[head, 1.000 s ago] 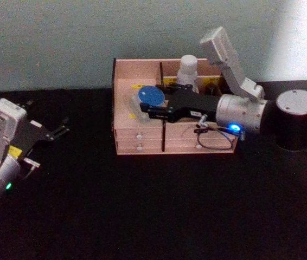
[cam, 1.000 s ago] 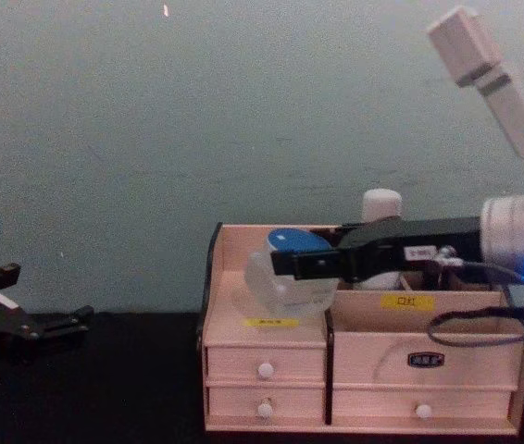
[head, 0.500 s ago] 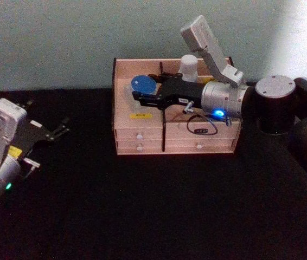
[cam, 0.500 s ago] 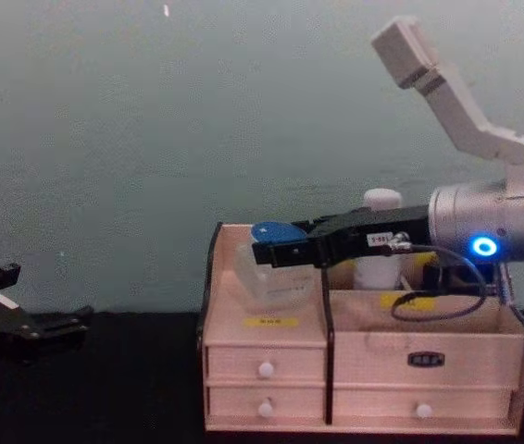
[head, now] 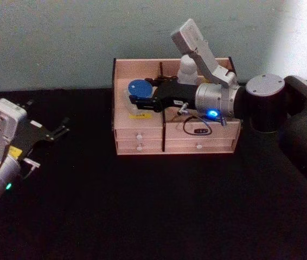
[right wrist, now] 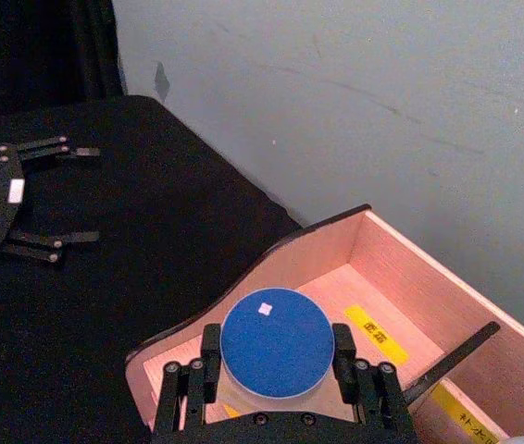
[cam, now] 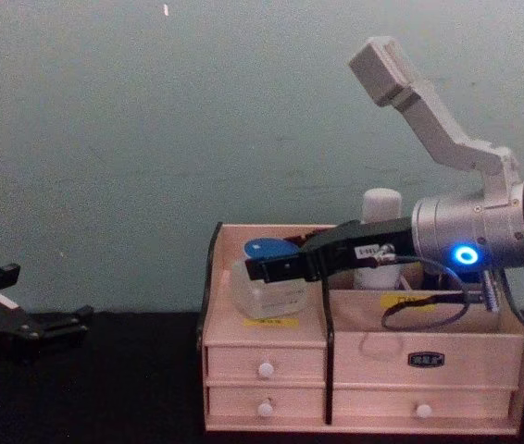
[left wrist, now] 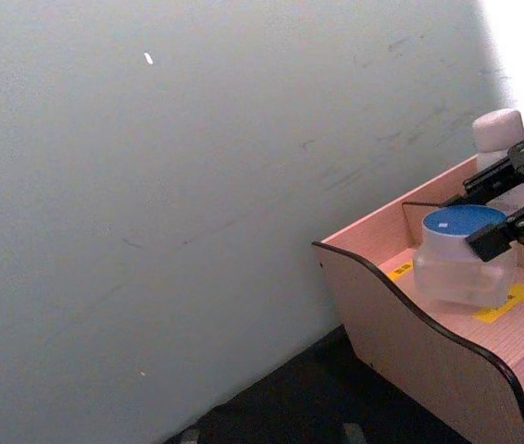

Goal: Pick up the facial cleanser and watermelon frost from the table and place them into the tiered storage box.

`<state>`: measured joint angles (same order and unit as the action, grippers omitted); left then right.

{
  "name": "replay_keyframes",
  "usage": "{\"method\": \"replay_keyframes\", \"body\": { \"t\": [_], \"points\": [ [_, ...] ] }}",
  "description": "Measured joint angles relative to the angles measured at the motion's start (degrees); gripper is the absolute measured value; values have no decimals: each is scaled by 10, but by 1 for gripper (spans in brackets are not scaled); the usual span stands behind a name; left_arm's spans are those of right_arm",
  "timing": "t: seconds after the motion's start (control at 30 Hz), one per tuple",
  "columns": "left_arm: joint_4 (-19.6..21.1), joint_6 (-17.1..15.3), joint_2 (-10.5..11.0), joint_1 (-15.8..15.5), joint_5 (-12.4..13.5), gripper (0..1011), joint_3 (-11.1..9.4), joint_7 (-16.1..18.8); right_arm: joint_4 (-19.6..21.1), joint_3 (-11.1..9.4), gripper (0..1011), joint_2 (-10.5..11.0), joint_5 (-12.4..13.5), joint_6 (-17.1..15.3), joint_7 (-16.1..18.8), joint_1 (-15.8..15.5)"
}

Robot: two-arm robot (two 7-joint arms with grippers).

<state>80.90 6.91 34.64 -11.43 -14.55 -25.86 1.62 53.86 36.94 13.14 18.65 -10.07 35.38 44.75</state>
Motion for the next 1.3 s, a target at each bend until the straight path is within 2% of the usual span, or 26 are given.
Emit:
{"method": "replay_keyframes", "body": {
  "t": [0.37,0.93,1.03,1.2,1.3],
  "points": [
    [0,0,0,0,0,1001,0,0,-18,-6,715,-12,-14,-1,-5,4],
    [0,0,0,0,0,1001,0,0,-17,-5,715,-11,-14,-2,-5,4],
    [0,0,0,0,0,1001,0,0,-17,-5,768,-10,-15,-3,-5,4],
    [0,0,0,0,0,1001,0,0,-17,-5,924,-10,-15,-3,-5,4],
    [0,0,0,0,0,1001,0,0,-17,-5,967,-10,-14,-3,-5,4]
  ]
}}
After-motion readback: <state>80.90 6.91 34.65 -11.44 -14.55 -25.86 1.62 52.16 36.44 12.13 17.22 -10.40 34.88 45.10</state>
